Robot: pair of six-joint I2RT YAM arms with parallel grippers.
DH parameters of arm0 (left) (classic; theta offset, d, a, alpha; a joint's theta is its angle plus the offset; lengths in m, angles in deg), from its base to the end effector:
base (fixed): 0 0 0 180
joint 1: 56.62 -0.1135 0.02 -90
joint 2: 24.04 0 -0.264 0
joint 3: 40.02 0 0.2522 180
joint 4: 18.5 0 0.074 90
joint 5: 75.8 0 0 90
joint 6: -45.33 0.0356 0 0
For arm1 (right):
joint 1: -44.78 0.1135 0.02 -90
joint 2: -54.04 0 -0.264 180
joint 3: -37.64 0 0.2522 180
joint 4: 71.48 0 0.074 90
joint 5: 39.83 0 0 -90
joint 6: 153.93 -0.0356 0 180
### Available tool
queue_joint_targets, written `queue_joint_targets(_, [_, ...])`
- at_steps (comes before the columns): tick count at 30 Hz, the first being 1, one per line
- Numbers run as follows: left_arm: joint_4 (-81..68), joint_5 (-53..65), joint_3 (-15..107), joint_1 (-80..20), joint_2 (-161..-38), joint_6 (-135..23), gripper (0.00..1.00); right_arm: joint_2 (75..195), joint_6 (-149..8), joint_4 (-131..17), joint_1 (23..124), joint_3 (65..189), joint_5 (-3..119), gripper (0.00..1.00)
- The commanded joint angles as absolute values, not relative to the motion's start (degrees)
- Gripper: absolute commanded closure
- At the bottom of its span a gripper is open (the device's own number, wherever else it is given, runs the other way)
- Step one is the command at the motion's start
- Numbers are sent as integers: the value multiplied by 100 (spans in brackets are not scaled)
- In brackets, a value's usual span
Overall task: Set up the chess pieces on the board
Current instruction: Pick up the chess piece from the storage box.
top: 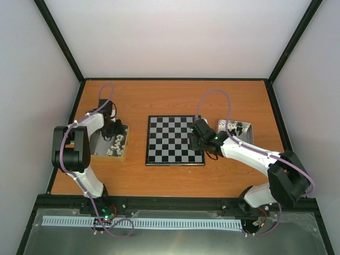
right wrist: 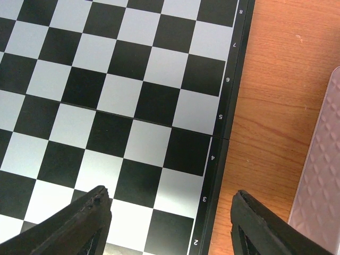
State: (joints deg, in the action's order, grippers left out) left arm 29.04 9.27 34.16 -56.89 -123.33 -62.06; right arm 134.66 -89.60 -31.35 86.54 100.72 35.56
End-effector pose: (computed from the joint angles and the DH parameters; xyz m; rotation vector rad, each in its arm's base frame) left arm 0.3236 -0.0015 0.1625 -0.4189 2.8182 -0.1860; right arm 0.2114 0.1768 0.2063 -0.2612 2.5203 0.1374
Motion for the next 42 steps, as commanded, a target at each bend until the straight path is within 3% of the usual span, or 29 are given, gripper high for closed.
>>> queue_joint_targets(1, [2792,864,3295,-5710,-12391,-6148,69,13488,-8939,-3193,8679,10151,3375,37])
queue_joint_targets(17, [2816,1331,3084,-5714,-12407,-6764,80,13418,-8952,-3264,8679,10132,3306,36])
queue_joint_targets(25, [2903,1251,3017,-5712,-12183,-7036,62,13350,-9070,-3232,8679,10070,3382,36])
queue_joint_targets(31, [2906,1023,2882,-5714,-12255,-6562,72,13281,-9141,-3255,8679,9969,3424,36])
queue_joint_targets(38, [2898,985,2771,-5702,-12334,-6438,63,13298,-9157,-3294,8680,9922,3466,36])
queue_joint_targets(42, [2973,1046,2831,-5705,-12359,-6369,66,13306,-9153,-3324,8682,9926,3479,36])
